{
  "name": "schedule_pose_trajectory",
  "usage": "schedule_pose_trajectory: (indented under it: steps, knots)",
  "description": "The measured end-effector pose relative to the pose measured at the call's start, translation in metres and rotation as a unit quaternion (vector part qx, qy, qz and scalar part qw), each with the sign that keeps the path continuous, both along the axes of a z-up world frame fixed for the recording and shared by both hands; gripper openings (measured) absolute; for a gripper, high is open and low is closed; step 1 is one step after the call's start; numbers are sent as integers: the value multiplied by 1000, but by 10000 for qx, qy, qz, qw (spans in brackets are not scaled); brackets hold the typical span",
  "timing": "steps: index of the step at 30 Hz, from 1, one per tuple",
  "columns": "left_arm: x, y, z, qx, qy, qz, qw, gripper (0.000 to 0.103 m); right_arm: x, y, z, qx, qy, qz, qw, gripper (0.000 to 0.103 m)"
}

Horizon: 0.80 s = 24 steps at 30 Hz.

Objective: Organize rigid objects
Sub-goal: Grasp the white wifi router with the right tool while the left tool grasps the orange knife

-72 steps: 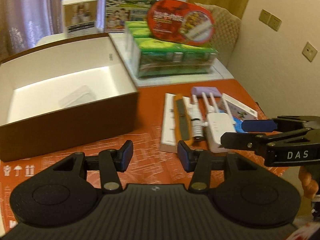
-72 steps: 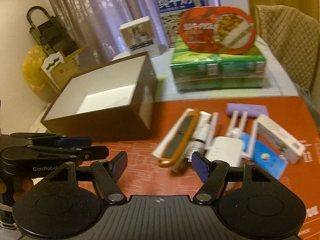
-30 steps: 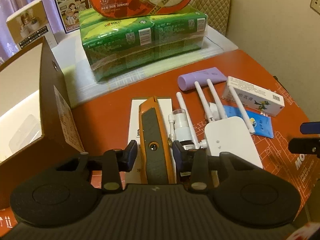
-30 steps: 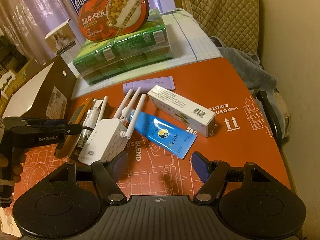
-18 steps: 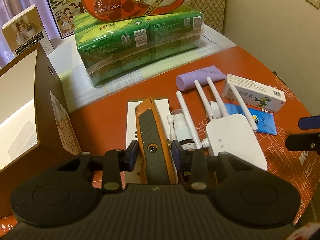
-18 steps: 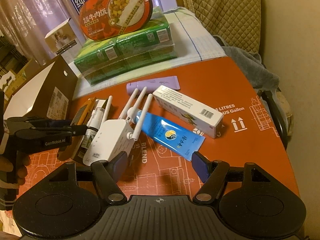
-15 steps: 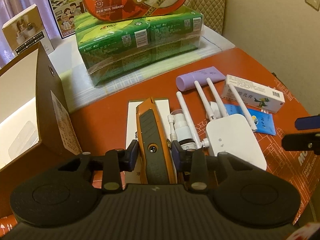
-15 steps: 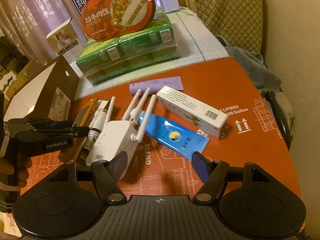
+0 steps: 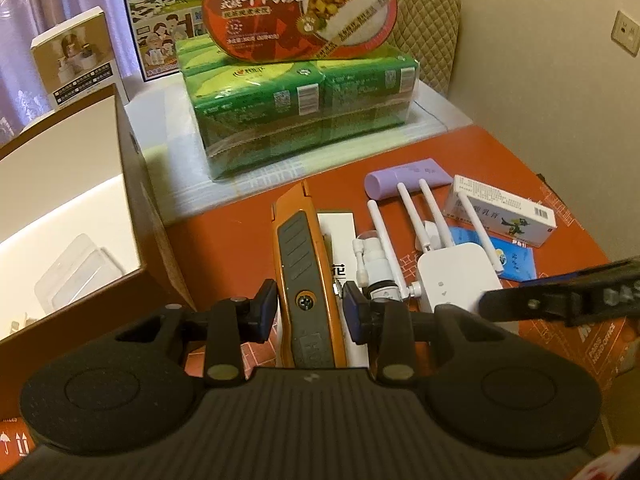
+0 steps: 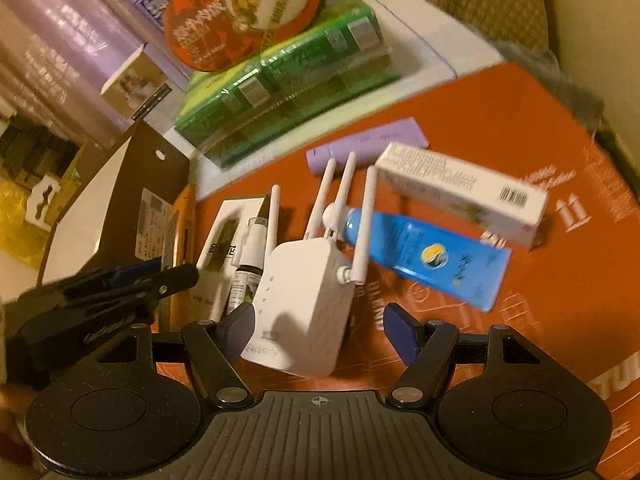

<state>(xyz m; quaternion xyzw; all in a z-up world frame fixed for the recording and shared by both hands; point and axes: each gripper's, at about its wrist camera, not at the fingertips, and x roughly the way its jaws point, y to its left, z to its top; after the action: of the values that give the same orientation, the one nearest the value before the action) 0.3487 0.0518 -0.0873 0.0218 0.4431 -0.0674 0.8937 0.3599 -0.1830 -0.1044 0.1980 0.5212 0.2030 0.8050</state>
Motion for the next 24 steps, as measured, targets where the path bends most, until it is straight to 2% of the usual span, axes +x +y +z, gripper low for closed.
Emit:
schedule_pose_trajectory:
  steps: [9, 13, 14, 17, 24]
  knots:
    - [-17, 17, 4, -141, 31, 173, 9997, 30, 17, 7, -28, 534, 637, -580, 9948, 68]
    - [-23, 24, 6, -183, 39, 249, 9995, 30, 17, 11, -30, 455, 566, -593, 9956, 66]
    - [-25, 26, 6, -195, 39, 262, 9995, 30, 17, 12, -30, 444, 549, -591, 9958, 65]
    - [-29, 29, 7, -215, 27, 285, 9994, 30, 14, 11, -25, 533, 367, -600, 9961, 46]
    - [-37, 35, 10, -286, 0, 311, 9991, 30, 8, 10, -13, 709, 159, -567, 9957, 32]
